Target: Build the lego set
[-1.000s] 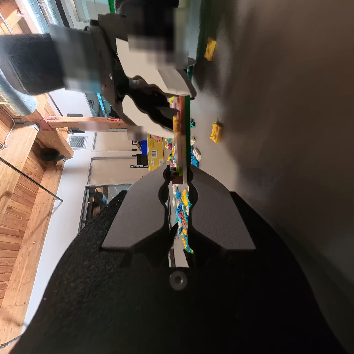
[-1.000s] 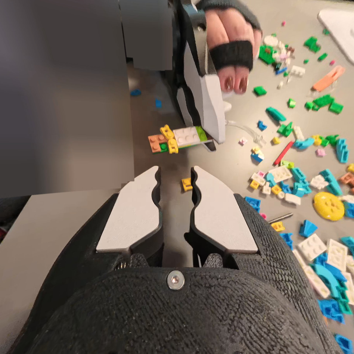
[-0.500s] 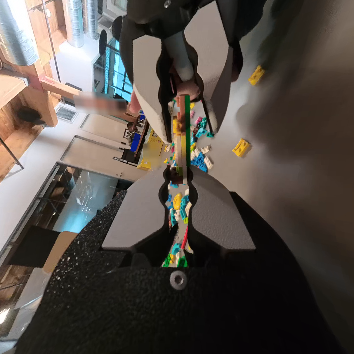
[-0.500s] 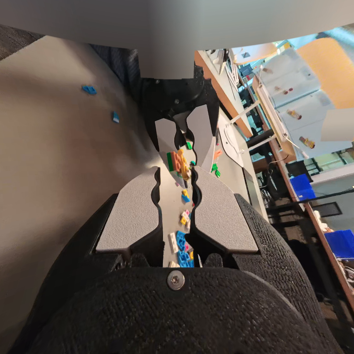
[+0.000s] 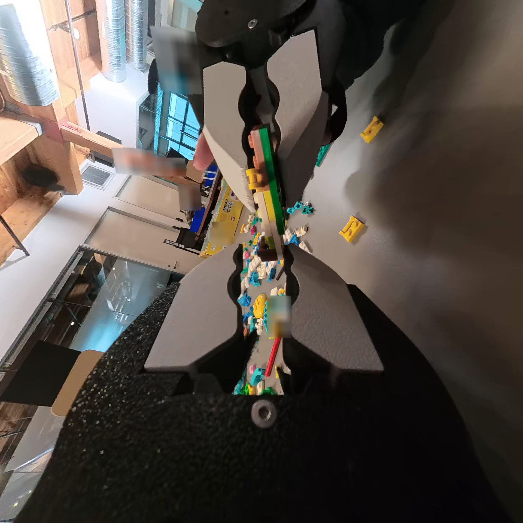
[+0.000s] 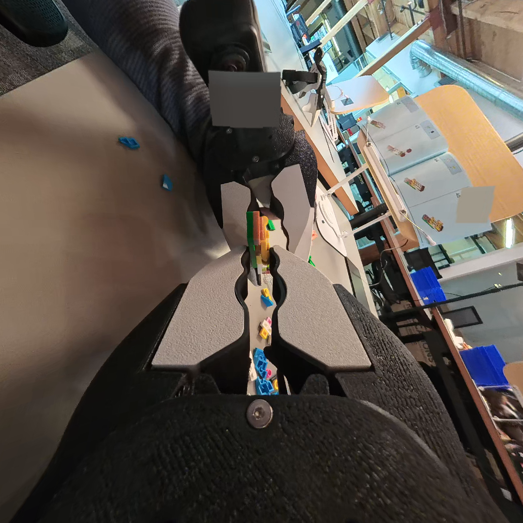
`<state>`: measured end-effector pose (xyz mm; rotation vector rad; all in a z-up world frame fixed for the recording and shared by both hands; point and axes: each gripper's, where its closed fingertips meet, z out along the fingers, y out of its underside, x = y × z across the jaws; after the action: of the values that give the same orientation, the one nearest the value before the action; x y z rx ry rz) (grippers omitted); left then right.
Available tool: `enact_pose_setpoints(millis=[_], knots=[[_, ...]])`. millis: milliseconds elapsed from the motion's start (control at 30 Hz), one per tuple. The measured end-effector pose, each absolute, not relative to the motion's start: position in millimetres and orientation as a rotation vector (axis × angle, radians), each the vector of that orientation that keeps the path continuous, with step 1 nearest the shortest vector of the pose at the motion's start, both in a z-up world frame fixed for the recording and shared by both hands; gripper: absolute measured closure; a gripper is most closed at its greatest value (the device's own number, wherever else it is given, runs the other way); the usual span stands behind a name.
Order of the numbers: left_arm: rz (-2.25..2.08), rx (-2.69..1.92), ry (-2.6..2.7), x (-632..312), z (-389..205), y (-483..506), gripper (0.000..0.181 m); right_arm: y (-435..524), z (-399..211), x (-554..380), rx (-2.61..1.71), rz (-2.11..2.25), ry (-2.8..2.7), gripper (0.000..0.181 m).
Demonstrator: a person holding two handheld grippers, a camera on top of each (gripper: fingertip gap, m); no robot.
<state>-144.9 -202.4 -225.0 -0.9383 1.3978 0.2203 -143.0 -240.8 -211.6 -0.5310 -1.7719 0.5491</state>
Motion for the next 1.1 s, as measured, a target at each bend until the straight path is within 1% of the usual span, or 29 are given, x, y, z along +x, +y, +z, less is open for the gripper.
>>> enact_pose_setpoints(millis=[267, 333, 367, 767, 1100], knots=[[0.269, -0.924, 1.394, -146.6, -223.4, -200.3, 0.158, -237.5, -209.8, -142.2, -0.514, 0.504, -1.759, 0.17], [0.27, -0.926, 1.401, -146.4, -225.0, -200.3, 0.16, -237.5, -210.8, -142.3, -0.504, 0.489, -1.763, 0.17], [0.269, -0.925, 1.409, -146.0, -226.1, -200.8, 0.165, -237.8, -210.7, -142.4, -0.499, 0.486, -1.762, 0.17], [0.289, -0.933, 1.429, -145.8, -225.3, -201.5, 0.166, -239.3, -209.9, -141.8, -0.509, 0.52, -1.761, 0.17], [0.161, -0.968, 1.444, -141.0, -231.2, -206.1, 0.165, -242.6, -210.8, -140.9, -0.503, 0.543, -1.775, 0.17]])
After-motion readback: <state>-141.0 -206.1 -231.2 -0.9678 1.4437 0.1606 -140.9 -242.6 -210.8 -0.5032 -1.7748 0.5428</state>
